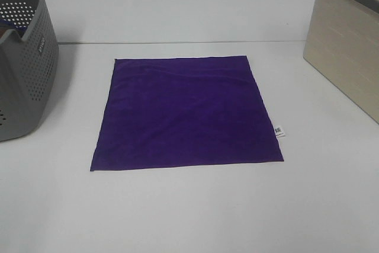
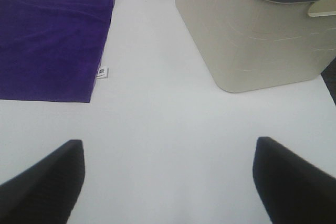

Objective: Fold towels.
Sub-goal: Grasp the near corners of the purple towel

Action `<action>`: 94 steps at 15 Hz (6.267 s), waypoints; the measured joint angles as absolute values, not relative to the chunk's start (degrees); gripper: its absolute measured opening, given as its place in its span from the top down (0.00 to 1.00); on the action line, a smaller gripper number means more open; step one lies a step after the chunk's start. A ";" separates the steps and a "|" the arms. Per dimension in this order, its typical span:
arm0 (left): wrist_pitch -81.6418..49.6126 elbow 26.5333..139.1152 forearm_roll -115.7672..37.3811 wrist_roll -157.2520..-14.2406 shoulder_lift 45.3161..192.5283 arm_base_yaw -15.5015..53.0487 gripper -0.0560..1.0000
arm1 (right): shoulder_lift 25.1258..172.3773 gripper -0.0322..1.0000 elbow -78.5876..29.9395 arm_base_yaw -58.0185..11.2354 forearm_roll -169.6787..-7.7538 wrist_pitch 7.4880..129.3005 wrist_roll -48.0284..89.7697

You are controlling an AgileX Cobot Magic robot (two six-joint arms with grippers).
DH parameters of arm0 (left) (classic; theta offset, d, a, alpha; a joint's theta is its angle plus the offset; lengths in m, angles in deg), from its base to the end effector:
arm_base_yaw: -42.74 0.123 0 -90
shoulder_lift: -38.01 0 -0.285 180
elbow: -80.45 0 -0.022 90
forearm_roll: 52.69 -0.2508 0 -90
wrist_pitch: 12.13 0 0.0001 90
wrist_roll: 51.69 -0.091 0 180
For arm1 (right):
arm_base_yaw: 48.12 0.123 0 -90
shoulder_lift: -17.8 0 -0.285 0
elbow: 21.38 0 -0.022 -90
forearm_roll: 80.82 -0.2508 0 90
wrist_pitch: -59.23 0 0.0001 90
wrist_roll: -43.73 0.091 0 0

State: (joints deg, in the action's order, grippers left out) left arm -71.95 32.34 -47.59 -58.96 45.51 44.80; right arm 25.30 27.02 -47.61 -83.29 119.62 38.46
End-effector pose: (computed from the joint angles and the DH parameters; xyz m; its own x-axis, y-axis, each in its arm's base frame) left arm -0.0058 -0.0072 0.2811 -0.4234 0.0665 -0.9035 0.0685 0.9968 0.0413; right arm -0.0057 0.0034 0.2787 -0.4384 -0.0745 -0.8957 -0.0736 0.9962 -0.0468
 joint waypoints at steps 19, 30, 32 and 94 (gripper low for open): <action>-71.95 32.34 -46.27 -58.79 45.51 44.80 0.01 | 25.30 0.01 27.02 -47.61 -80.82 119.62 38.46; -71.95 32.34 -46.27 -58.73 45.51 44.80 0.01 | 25.30 0.01 27.02 -47.61 -80.82 119.62 38.46; -71.95 32.34 -46.27 -58.73 45.51 44.80 0.01 | 25.30 0.01 27.02 -47.61 -80.82 119.62 38.46; -56.71 76.06 -12.35 -76.61 170.81 19.47 0.94 | 147.22 0.94 -8.05 -36.72 -127.35 102.89 7.06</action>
